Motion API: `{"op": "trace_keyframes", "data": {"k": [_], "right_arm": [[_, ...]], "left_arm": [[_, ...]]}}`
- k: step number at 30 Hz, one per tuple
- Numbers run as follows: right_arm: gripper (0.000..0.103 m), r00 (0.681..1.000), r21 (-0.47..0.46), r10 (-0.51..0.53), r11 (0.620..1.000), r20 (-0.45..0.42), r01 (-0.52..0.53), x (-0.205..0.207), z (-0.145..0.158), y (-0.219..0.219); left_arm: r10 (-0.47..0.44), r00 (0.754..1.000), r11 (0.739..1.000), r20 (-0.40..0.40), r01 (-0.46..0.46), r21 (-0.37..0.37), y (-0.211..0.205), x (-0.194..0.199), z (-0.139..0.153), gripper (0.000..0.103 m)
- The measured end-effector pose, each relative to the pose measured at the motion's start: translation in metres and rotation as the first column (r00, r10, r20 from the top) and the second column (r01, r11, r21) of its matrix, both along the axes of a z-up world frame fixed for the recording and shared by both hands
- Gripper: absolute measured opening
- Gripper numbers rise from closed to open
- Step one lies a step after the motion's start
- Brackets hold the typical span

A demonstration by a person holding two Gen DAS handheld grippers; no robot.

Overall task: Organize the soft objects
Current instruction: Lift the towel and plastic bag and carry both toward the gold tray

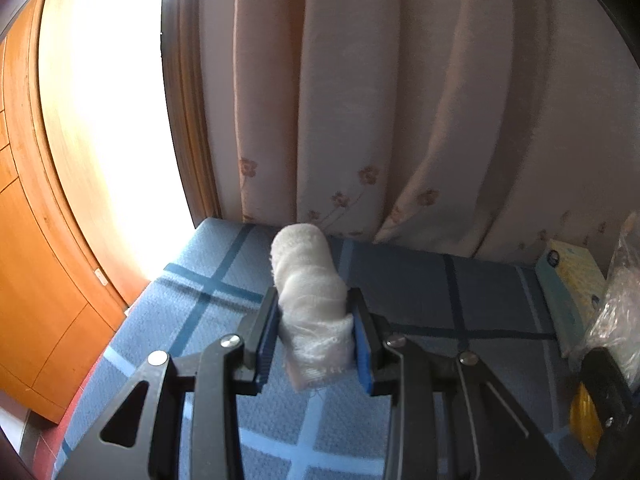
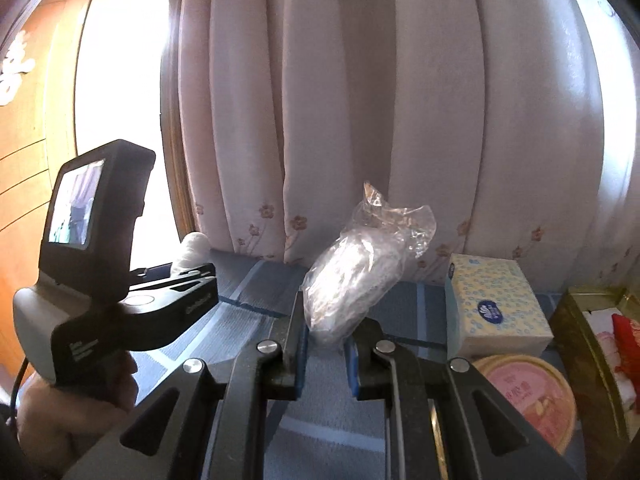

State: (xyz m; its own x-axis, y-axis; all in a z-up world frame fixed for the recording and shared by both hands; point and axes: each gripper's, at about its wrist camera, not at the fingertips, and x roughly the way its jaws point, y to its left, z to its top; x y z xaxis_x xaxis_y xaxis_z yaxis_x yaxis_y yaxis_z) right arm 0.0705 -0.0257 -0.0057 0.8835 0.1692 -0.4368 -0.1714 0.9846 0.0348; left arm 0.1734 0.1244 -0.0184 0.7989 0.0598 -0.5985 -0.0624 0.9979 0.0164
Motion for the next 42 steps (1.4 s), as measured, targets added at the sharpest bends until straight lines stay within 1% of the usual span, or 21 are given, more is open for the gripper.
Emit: {"op": "trace_keyframes", "data": {"k": [4, 9, 18, 25, 42], "right_arm": [[0.017, 1.000, -0.005, 0.014, 1.000, 0.001, -0.014, -0.011, 0.002, -0.002], [0.017, 1.000, -0.005, 0.030, 1.000, -0.005, -0.030, -0.018, -0.001, -0.002], [0.017, 0.999, -0.007, 0.052, 0.999, -0.001, -0.052, -0.028, 0.001, -0.002], [0.017, 0.998, -0.010, 0.064, 0.998, 0.004, -0.064, -0.033, 0.002, -0.002], [0.017, 0.996, -0.007, 0.088, 0.996, -0.005, -0.088, -0.042, 0.000, 0.002]], "left_arm": [[0.001, 1.000, 0.999, 0.014, -0.002, 0.034, -0.007, -0.016, 0.001, 0.033], [-0.001, 1.000, 0.999, 0.006, 0.001, 0.043, -0.008, -0.029, -0.004, 0.033], [0.015, 1.000, 0.998, 0.020, -0.016, 0.056, -0.007, -0.051, 0.005, 0.032], [0.014, 1.000, 0.999, 0.012, -0.014, 0.036, -0.008, -0.064, 0.006, 0.032], [0.030, 0.999, 0.999, -0.015, -0.029, 0.018, -0.008, -0.081, 0.002, 0.032]]}}
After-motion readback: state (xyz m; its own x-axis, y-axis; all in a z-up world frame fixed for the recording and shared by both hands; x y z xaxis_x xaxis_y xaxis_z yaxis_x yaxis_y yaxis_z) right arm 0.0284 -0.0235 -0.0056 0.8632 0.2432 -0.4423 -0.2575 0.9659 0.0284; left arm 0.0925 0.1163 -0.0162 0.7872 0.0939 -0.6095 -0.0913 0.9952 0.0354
